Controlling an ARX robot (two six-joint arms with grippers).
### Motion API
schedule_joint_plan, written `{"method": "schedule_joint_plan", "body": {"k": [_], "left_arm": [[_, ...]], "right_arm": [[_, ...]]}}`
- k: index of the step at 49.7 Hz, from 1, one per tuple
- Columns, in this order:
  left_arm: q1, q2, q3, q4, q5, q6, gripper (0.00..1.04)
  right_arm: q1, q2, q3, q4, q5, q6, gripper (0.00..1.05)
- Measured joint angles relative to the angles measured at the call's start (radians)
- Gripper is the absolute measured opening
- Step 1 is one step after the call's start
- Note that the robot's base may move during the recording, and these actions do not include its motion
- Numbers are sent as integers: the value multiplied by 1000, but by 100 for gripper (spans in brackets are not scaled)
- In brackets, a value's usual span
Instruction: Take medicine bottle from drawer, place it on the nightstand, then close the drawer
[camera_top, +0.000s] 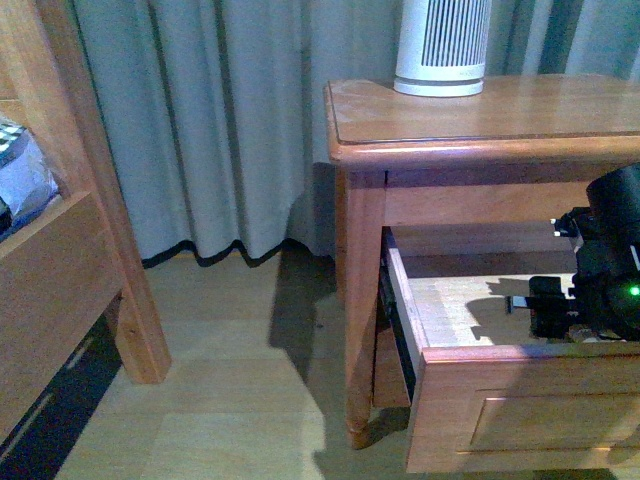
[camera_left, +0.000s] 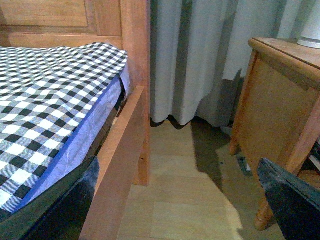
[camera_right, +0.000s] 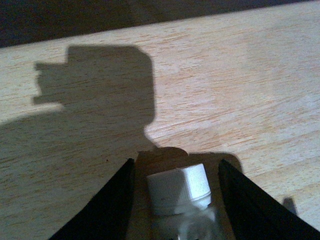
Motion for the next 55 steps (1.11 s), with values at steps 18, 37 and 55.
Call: {"method": "schedule_joint_plan", "body": {"k": [18,37,55], "left_arm": [[0,0,0,0,0,0,98],[0,0,0,0,0,0,98],[0,0,0,0,0,0,98]], "right_arm": [[49,-236,-105,-43,50,59,30],[136,-640,-134,-140,22,96,30],[-28,-433,343,-266,43,1,30]]}}
